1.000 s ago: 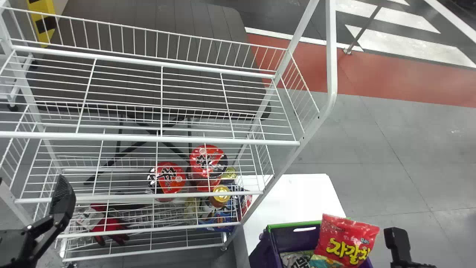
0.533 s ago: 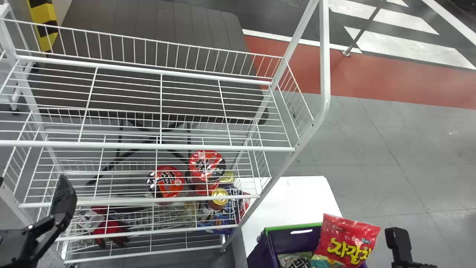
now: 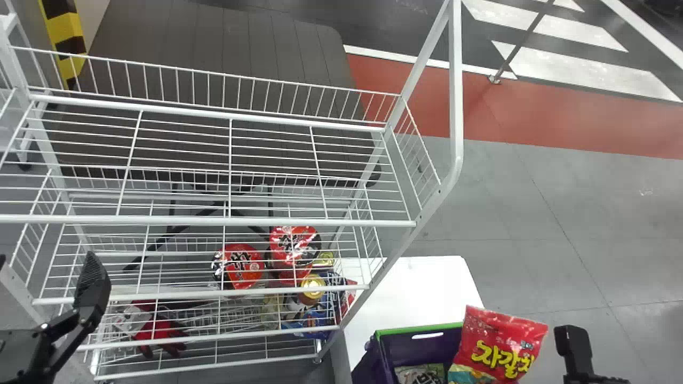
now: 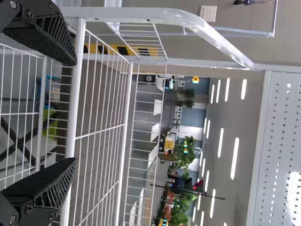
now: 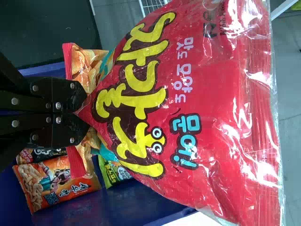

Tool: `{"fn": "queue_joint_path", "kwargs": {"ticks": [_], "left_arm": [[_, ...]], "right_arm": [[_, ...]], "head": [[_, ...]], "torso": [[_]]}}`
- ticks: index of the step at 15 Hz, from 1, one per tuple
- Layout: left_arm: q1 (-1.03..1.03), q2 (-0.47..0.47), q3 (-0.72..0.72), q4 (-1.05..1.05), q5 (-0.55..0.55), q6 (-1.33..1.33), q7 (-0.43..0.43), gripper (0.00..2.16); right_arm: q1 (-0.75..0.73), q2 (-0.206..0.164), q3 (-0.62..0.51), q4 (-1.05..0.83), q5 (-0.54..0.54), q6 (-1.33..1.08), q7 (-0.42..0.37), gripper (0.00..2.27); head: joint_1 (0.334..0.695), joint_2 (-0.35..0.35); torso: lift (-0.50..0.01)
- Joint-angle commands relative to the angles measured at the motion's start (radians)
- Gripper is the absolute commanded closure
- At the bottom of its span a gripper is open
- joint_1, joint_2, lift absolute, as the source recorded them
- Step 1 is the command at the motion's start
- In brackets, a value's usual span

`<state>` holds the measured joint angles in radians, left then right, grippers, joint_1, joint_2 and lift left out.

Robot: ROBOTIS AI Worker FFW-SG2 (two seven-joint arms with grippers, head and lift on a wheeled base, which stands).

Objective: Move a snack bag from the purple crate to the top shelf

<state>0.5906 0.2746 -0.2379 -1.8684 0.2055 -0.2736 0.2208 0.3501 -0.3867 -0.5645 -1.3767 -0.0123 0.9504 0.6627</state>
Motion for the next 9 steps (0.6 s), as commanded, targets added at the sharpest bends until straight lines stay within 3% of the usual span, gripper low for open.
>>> {"fn": "queue_joint_path", "kwargs": {"ticks": [1, 9], "left_arm": [[0.0, 0.0, 0.0, 0.002, 0.0, 0.0, 0.0, 0.09], [0.0, -0.002, 0.0, 0.002, 0.0, 0.0, 0.0, 0.09]], "right_arm": [[-0.003, 0.0, 0.0, 0.002, 0.0, 0.0, 0.0, 1.95], [-0.003, 0.003, 0.002, 0.007, 0.0, -0.015, -0.002, 1.95]], "head": [[0.695, -0.35], [0.695, -0.35]], "torso": [[-0.016], [0.01]]}}
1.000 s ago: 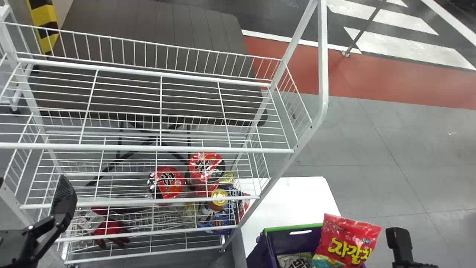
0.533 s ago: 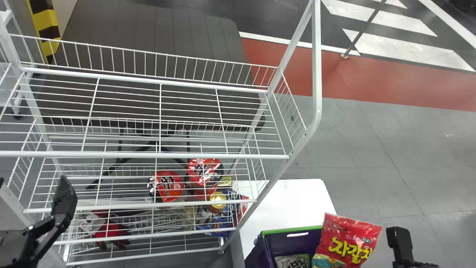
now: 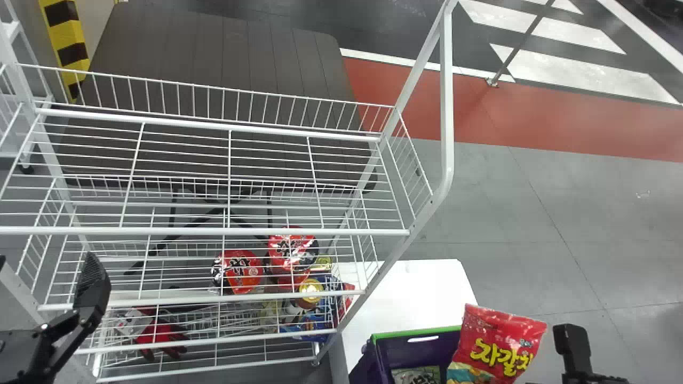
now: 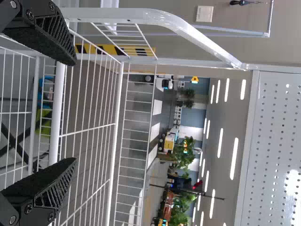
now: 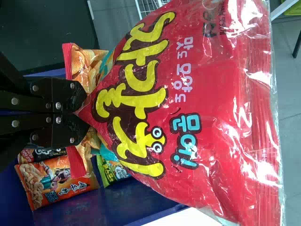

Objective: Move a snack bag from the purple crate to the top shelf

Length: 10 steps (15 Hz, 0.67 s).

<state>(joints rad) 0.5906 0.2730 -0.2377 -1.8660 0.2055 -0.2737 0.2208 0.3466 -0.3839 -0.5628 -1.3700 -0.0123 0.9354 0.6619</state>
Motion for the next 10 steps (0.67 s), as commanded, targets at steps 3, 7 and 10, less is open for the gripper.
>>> {"fn": "queue_joint_path", "kwargs": {"ticks": [3, 7, 10], "left_arm": [[0.0, 0.0, 0.0, 0.001, 0.0, -0.003, 0.0, 0.09], [0.0, -0.005, 0.001, 0.002, 0.0, 0.0, 0.0, 0.09], [0.002, -0.008, 0.003, 0.002, -0.002, 0.0, 0.0, 0.09]], "right_arm": [[0.0, 0.002, 0.006, -0.001, 0.0, 0.0, -0.001, 1.95], [0.031, 0.017, 0.027, -0.086, 0.005, 0.055, 0.025, 1.95], [0.063, 0.036, 0.024, -0.184, 0.003, 0.129, 0.084, 1.95]], "head": [[0.695, -0.35], [0.695, -0.35], [0.695, -0.35]], "torso": [[0.01], [0.01], [0.0]]}}
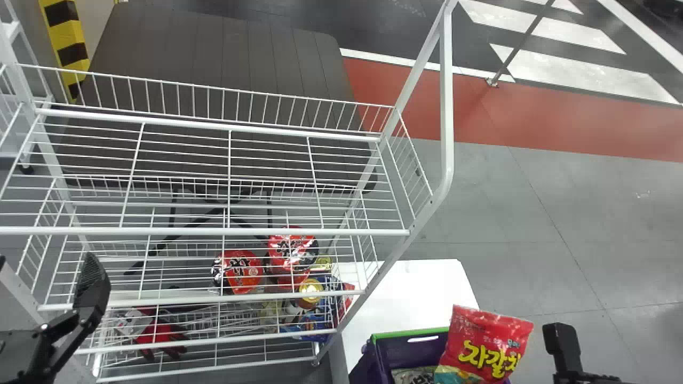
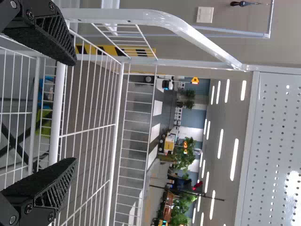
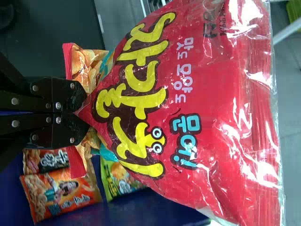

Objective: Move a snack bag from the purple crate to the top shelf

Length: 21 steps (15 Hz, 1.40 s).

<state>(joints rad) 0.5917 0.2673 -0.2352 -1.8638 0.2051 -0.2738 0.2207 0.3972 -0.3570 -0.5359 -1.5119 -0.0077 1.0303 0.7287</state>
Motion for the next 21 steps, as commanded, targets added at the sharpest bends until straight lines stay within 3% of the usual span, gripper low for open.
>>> {"fn": "queue_joint_path", "kwargs": {"ticks": [1, 4, 6, 10, 13, 21], "left_arm": [[0.0, -0.002, 0.002, 0.002, -0.001, 0.003, 0.0, 0.09], [0.0, -0.007, 0.002, 0.003, -0.003, 0.003, -0.001, 0.09], [0.0, -0.01, 0.002, 0.005, -0.004, 0.006, -0.001, 0.09], [0.0, -0.017, 0.002, 0.005, -0.007, 0.012, -0.001, 0.09], [0.0, -0.022, 0.002, 0.005, -0.012, 0.012, -0.001, 0.09], [0.01, -0.03, 0.002, 0.0, -0.018, 0.003, 0.002, 0.09]], "right_arm": [[0.019, 0.018, -0.003, -0.077, -0.001, 0.077, 0.034, 1.95], [0.048, 0.044, -0.001, -0.186, -0.003, 0.147, 0.109, 1.95], [0.055, 0.058, -0.009, -0.248, -0.005, 0.184, 0.204, 1.95], [0.051, 0.081, -0.022, -0.439, -0.08, 0.542, 0.213, 1.95], [0.035, 0.104, -0.018, -0.596, -0.103, 0.542, 0.215, 1.95], [-0.067, 0.133, -0.029, -0.907, -0.281, 0.542, 0.218, 1.95]], "head": [[0.695, -0.35], [0.695, -0.35], [0.695, -0.35], [0.695, -0.35], [0.695, -0.35], [0.695, -0.196]], "torso": [[0.0], [0.0], [0.0], [0.0], [0.0], [0.0]]}}
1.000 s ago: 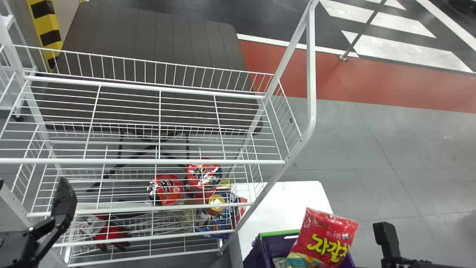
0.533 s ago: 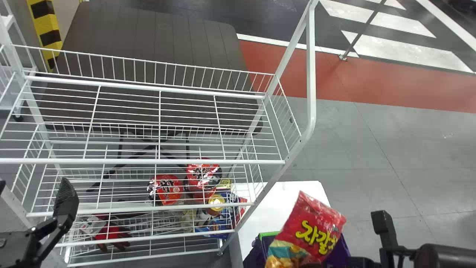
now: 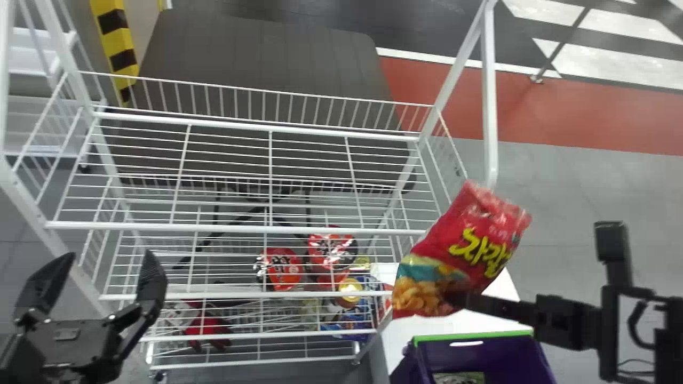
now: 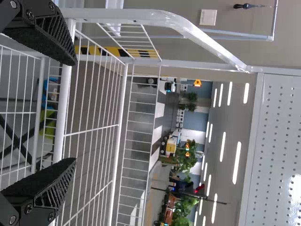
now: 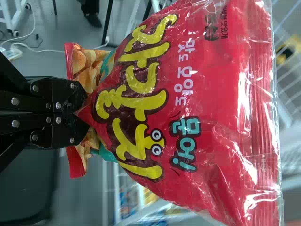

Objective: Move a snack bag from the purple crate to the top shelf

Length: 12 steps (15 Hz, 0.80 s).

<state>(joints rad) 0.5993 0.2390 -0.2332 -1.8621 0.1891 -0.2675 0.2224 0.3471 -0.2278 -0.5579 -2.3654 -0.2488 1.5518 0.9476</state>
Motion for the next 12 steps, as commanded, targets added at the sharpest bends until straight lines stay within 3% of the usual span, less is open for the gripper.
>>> {"fn": "queue_joint_path", "kwargs": {"ticks": [1, 5, 9, 12], "left_arm": [[0.004, -0.003, 0.0, -0.002, -0.004, -0.003, 0.0, 0.09], [0.004, -0.004, -0.006, -0.006, -0.007, -0.003, 0.0, 0.09], [0.007, -0.007, -0.009, -0.006, -0.013, -0.003, 0.0, 0.09], [0.011, -0.007, -0.009, -0.011, -0.014, -0.003, 0.002, 0.09]], "right_arm": [[-0.033, 0.004, -0.014, -0.081, -0.072, 0.02, -0.004, 1.95], [-0.148, 0.005, 0.02, -0.094, -0.136, 0.02, -0.044, 1.95], [-0.286, 0.021, 0.188, -0.04, -0.136, 0.02, -0.159, 1.95], [-0.385, 0.056, 0.308, 0.066, -0.133, 0.02, -0.23, 1.95]], "head": [[0.695, -0.181], [0.695, -0.128], [0.695, -0.079], [0.695, -0.029]], "torso": [[0.0], [0.0], [0.0], [0.0]]}}
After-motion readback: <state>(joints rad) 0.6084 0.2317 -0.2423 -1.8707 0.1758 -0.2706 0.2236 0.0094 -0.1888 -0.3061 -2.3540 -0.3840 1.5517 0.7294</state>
